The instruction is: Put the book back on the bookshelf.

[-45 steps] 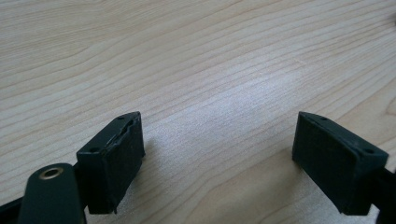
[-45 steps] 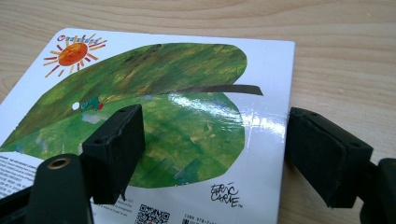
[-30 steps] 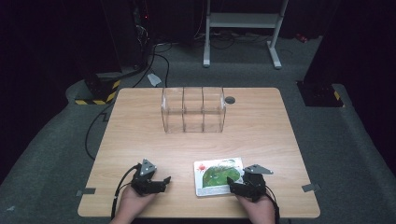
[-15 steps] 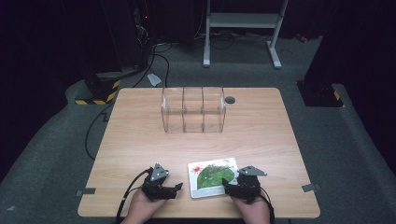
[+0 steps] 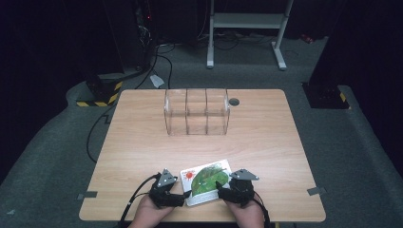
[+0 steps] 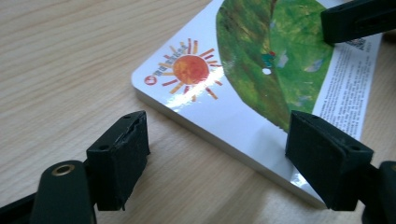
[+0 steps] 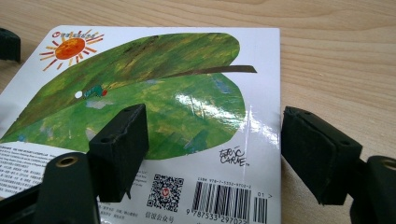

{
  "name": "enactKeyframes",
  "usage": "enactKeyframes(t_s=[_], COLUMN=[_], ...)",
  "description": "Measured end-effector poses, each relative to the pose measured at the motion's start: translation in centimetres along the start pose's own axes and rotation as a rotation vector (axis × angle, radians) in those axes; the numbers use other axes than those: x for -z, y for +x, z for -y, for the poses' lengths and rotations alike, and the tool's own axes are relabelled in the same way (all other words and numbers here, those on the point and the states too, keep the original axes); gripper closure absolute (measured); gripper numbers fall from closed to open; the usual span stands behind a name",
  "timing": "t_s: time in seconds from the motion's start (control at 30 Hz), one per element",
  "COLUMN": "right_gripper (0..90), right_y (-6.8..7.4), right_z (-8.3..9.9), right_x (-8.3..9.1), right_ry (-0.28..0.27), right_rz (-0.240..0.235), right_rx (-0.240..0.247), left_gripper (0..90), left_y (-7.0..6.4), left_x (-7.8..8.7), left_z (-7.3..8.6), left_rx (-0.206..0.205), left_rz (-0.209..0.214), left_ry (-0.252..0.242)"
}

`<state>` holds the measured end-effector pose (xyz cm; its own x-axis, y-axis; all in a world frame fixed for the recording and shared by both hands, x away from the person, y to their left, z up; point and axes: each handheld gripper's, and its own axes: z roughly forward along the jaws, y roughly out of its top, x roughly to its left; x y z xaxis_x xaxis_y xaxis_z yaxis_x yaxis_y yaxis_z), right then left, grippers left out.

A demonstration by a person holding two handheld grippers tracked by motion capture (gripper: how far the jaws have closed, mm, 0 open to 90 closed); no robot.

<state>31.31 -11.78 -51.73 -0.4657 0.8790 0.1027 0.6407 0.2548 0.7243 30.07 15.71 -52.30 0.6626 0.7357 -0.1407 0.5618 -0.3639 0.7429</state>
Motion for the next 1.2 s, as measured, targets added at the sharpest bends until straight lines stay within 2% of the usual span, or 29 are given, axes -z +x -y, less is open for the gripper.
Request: enactKeyframes(t_s=[0.13,0.27,0.47,0.57,0.63,0.67,0.77,0.83,0.9,0.93,1.0,1.07,1.13,1.2], right_gripper=[24.1,23.9,23.0,21.6,19.2,19.1,23.6,23.4,23.2,23.2,22.7,22.9,22.6,22.2], right_y=[0.1,0.6,1.4,1.6,1.6,1.5,1.4,1.5,1.8,1.8,2.4,2.4,2.6,2.6], right_z=[-0.1,-0.2,-0.6,-0.9,-1.1,-1.1,-1.0,-0.8,-0.1,-0.1,0.4,0.4,0.3,0.0], right_x=[-0.2,-0.6,-1.3,-1.7,-2.0,-2.0,-1.7,-1.2,-0.6,-0.6,0.0,0.0,-0.1,-0.4], right_ry=[0.002,0.001,0.000,0.009,0.017,0.017,0.017,0.017,0.021,0.021,0.027,0.027,0.036,0.040], right_rz=[-0.015,-0.028,-0.053,-0.069,-0.087,-0.094,-0.094,-0.081,-0.089,-0.089,-0.088,-0.084,-0.076,-0.073], right_rx=[-0.008,-0.014,-0.021,-0.012,-0.002,0.002,0.012,0.028,0.026,0.026,0.026,0.029,0.015,0.009], left_gripper=[21.6,19.6,18.2,18.8,20.4,20.9,23.1,24.4,24.8,24.9,24.3,24.6,24.6,24.4], left_y=[-0.1,0.0,1.1,1.9,2.5,2.7,2.5,2.2,1.6,1.6,1.2,0.9,0.6,0.7], left_x=[-0.1,-0.1,0.1,-0.1,-0.4,-0.6,-0.5,0.0,1.0,1.0,1.0,0.9,0.5,0.4], left_z=[0.0,0.0,-0.1,-0.3,-0.7,-0.9,-0.9,-0.6,0.0,0.0,0.4,0.7,0.5,0.3], left_rx=[0.007,0.015,0.034,0.062,0.097,0.097,0.080,0.072,0.077,0.077,0.083,0.093,0.099,0.107], left_rz=[0.017,-0.009,-0.044,-0.051,-0.051,-0.058,-0.072,-0.083,-0.079,-0.079,-0.069,-0.046,-0.073,-0.079], left_ry=[0.006,0.008,0.006,-0.007,-0.021,-0.021,-0.023,-0.025,-0.031,-0.031,-0.001,-0.021,-0.022,-0.024])
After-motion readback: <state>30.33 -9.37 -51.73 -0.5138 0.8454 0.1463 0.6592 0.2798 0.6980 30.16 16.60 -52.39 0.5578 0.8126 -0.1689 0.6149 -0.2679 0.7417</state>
